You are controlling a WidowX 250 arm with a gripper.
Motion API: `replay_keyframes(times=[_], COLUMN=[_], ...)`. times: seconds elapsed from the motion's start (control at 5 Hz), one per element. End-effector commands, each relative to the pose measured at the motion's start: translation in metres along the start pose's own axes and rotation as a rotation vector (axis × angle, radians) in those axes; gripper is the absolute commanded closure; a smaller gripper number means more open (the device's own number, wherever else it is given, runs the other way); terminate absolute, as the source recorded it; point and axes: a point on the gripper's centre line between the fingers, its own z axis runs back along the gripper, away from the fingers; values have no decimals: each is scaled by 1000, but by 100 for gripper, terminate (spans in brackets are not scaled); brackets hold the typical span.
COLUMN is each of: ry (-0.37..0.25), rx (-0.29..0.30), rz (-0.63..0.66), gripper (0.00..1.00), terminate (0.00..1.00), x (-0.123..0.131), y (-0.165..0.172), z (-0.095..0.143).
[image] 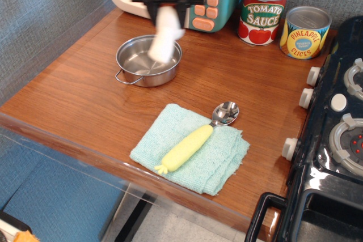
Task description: Move the mushroom between the towel and the cans
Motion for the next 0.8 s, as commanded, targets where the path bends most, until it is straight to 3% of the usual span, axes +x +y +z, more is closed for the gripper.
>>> replay_keyframes(times=[0.0, 0.2, 0.4, 0.6], ry=[59, 103, 107, 99], rx=[-84, -94, -86, -89], rz=[-141, -131, -139, -152], gripper=[100, 100, 100, 0], terminate=[0, 0, 0, 0], x=[-22, -25, -24, -24], y=[-79, -94, -96, -96], z=[-9, -28, -31, -27])
